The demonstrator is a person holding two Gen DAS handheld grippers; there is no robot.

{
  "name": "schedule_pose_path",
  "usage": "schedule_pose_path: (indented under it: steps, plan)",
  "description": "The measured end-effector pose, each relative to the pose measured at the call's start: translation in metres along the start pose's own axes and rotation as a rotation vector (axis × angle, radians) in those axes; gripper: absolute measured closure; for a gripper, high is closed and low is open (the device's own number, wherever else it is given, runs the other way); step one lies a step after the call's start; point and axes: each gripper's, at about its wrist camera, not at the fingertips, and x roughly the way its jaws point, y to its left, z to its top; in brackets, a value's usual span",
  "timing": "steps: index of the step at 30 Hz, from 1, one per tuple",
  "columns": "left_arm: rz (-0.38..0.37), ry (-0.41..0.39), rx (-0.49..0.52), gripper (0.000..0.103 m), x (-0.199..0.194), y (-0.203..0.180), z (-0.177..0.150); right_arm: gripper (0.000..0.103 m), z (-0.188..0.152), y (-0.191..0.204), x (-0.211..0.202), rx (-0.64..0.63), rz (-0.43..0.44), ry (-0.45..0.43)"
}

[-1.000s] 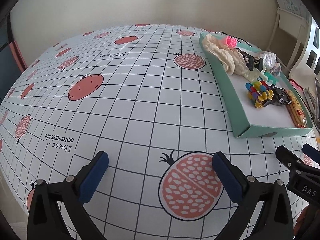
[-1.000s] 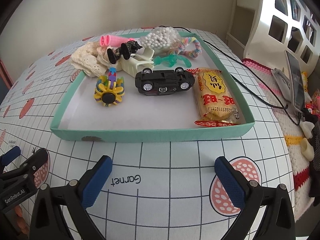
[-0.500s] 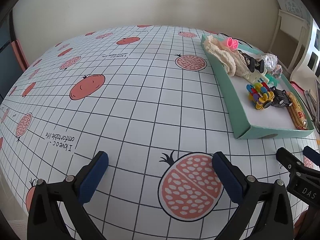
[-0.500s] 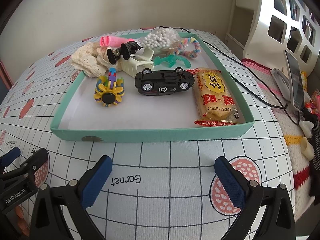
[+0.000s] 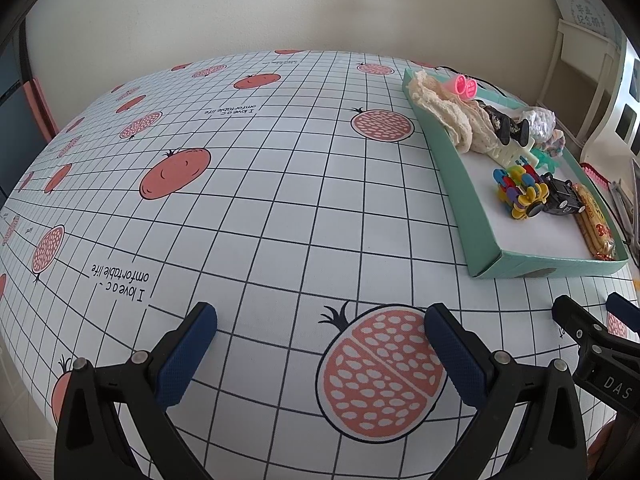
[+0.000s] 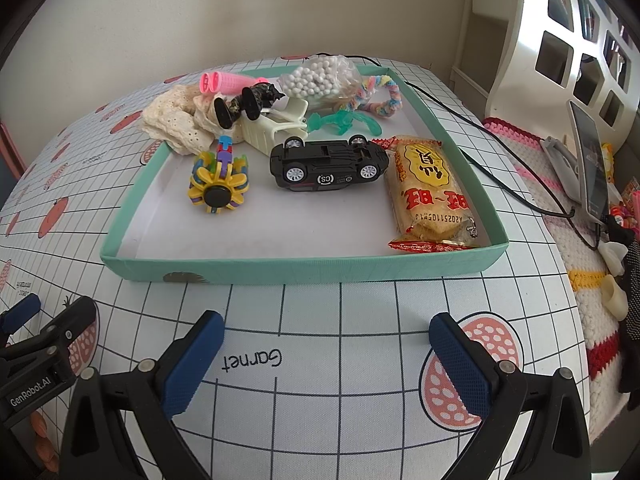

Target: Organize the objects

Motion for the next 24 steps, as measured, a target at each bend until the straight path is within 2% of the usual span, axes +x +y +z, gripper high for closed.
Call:
schedule_pose_path:
  steps: [24]
  plan:
    - [-0.002, 0.018, 0.0, 0.0, 0.0012, 0.0023, -0.0006, 0.0, -0.0004, -0.0002, -0.001, 0.0, 0.0, 0.0]
